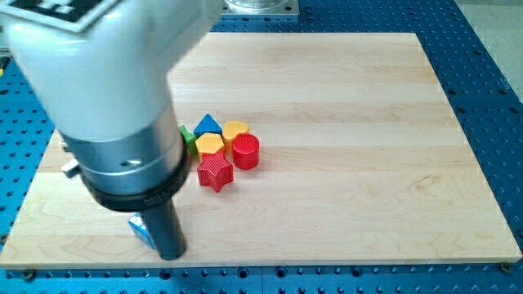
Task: Push the blue cube into the group of blocks
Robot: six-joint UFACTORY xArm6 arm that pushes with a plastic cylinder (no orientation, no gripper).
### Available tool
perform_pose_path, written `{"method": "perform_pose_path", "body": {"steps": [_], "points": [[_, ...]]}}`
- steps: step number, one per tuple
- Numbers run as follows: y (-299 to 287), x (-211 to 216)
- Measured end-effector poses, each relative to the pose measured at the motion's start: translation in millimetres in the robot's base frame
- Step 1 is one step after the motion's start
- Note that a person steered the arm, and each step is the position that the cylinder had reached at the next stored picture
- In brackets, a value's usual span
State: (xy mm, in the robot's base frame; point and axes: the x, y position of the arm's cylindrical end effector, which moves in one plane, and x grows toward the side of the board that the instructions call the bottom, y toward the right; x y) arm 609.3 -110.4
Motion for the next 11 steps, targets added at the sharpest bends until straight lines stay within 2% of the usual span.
{"method": "perform_pose_path", "body": {"steps": [1,2,4,5,6,8,11], "points": [[-37.8,-5.2],[-108.9,-8.7],[-44.7,-48.7],[-69.3,-33.1],[-52.3,-9.8],[-9.9,-33.5],[-8.1,-81.9]]}}
